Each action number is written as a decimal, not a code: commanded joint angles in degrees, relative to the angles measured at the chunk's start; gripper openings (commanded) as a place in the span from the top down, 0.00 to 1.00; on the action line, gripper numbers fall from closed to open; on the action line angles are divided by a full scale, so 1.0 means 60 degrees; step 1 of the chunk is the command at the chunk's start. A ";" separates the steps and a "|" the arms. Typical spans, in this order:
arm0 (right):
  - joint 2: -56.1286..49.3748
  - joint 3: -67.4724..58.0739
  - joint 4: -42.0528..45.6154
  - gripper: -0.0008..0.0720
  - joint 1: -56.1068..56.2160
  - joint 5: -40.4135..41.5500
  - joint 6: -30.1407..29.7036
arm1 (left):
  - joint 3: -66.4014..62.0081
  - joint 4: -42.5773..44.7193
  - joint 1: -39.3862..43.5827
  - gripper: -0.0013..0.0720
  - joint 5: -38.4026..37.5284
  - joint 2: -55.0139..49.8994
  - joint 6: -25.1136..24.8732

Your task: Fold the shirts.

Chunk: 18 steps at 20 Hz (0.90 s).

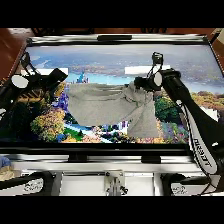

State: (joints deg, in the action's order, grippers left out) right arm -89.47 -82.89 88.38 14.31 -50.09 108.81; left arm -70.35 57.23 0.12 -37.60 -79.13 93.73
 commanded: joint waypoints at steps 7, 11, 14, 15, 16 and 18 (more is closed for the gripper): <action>0.0892 0.0131 -0.2958 0.20 -0.4663 -0.4747 -0.4229 | -0.0288 0.1089 -0.1421 0.12 -0.7104 -0.0484 -0.0616; 0.0892 0.0994 -0.3694 0.20 -0.5351 -0.4663 -0.4258 | 0.1151 -0.0055 -0.0397 0.12 -0.5475 -0.0976 -0.0816; 0.0892 0.1038 -0.3679 0.20 -0.5319 -0.4652 -0.4433 | 0.1249 -0.0710 0.0448 0.12 -0.4721 -0.1585 -0.1042; 0.0892 0.1038 -0.3646 0.20 -0.5322 -0.4648 -0.4437 | 0.1249 -0.0816 0.0627 0.12 -0.4601 -0.1789 -0.1035; 0.0892 0.1038 -0.3646 0.20 -0.5322 -0.4656 -0.4470 | 0.1249 -0.0841 0.0732 0.12 -0.4590 -0.1967 -0.1009; 0.0892 0.1038 -0.3639 0.20 -0.5322 -0.4659 -0.4561 | 0.1246 -0.0831 0.0707 0.16 -0.4666 -0.2069 -0.1118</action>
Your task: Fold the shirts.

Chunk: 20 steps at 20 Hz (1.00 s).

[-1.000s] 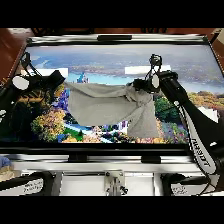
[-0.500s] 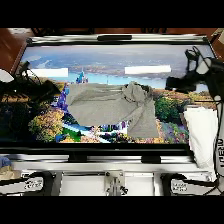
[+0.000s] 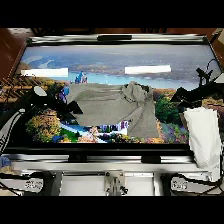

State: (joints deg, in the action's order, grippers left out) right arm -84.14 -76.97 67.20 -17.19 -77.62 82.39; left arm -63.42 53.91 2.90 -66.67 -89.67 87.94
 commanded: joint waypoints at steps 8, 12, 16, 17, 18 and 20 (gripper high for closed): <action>0.0004 0.0051 -0.0076 0.20 -0.0073 -0.0022 -0.0299 | 0.0044 0.0346 -0.1246 0.17 -0.1198 0.0896 -0.0288; 0.0004 0.0051 -0.0084 0.20 -0.0073 -0.0029 -0.0299 | 0.1013 -0.0758 -0.0430 0.17 0.0211 0.0503 -0.0295; -0.0004 0.0055 -0.0087 0.13 -0.0073 -0.0062 -0.0288 | 0.1078 -0.1209 0.0565 0.17 0.1140 -0.0171 -0.0291; -0.0051 0.0062 -0.0109 0.13 -0.0073 -0.0091 -0.0291 | 0.1075 -0.1424 0.0674 0.17 0.1475 -0.0182 -0.0288; -0.0138 0.0076 -0.0124 0.13 -0.0069 -0.0178 -0.0299 | 0.1053 -0.1665 0.0710 0.30 0.1716 -0.0178 -0.0288; -0.0539 0.0211 -0.0219 0.13 -0.0011 -0.0328 -0.0317 | 0.0962 -0.1898 0.0663 0.74 0.1832 -0.0160 -0.0291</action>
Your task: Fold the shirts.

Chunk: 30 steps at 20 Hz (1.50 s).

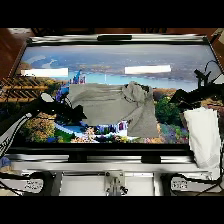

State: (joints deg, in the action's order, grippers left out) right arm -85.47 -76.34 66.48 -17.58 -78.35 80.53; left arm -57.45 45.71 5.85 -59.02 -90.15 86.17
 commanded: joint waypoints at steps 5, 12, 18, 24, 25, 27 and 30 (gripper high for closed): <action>-0.1719 0.0302 -0.1920 0.13 0.0477 0.0641 -0.0991 | -0.0138 -0.0510 0.0040 0.93 0.0484 0.0404 -0.0171; -0.2473 0.0295 -0.2000 0.13 0.1377 0.2401 -0.1158 | -0.0138 -0.0368 0.0033 0.93 0.0517 0.1184 -0.0291; -0.2758 0.0291 -0.1989 0.63 0.1818 0.2616 -0.0969 | -0.0138 -0.0368 0.0029 0.93 0.0517 0.1242 -0.0517; -0.0244 -0.0758 -0.1661 0.87 0.1865 0.1198 -0.2371 | -0.2718 0.1836 -0.0280 0.94 -0.0342 0.2488 -0.0951; 0.0601 -0.1319 -0.1515 0.87 0.1872 0.1020 -0.2601 | -0.3785 0.2299 -0.0310 0.94 -0.0543 0.3031 -0.1053; 0.2430 -0.2579 -0.1512 0.87 0.1880 0.1049 -0.2841 | -0.6073 0.2641 -0.0313 0.93 -0.0554 0.4233 -0.1228; 0.5395 -0.3799 -0.1257 0.87 0.1880 0.2459 -0.2841 | -0.8816 0.2670 -0.0306 0.93 -0.0102 0.6022 -0.1231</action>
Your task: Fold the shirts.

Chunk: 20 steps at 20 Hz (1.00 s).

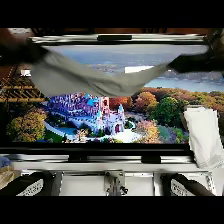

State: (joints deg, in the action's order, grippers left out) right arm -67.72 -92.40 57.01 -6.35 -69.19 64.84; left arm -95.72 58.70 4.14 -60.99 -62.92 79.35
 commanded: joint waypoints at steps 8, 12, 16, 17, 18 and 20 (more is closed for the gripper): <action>0.6878 -0.1253 0.3238 0.87 0.0007 0.2025 0.2914 | -0.2951 0.1206 -0.0033 0.93 -0.1723 0.4291 0.1993; 0.6258 -0.1249 0.4393 0.87 0.0004 0.0073 0.2812 | -0.2277 0.2619 -0.0033 0.93 -0.3187 0.4029 0.2073; 0.4768 -0.0637 0.5282 0.87 0.0007 -0.1421 0.2506 | 0.0543 0.2765 -0.0029 0.93 -0.3089 0.3942 0.2069; 0.4324 -0.0182 0.5351 0.87 0.0007 -0.1395 0.2506 | 0.1421 0.2871 -0.0029 0.93 -0.2878 0.3869 0.2065; 0.3869 0.0379 0.5337 0.87 0.0007 -0.1224 0.2517 | 0.2404 0.3034 -0.0029 0.93 -0.2437 0.3763 0.2065; 0.2973 0.1661 0.5122 0.87 0.0007 -0.0368 0.2747 | 0.4193 0.3475 -0.0033 0.93 -0.0991 0.3399 0.2073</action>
State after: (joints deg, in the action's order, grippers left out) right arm -43.38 -90.17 86.00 -6.26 -73.89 80.20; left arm -83.88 75.24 4.01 -74.81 -40.73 91.61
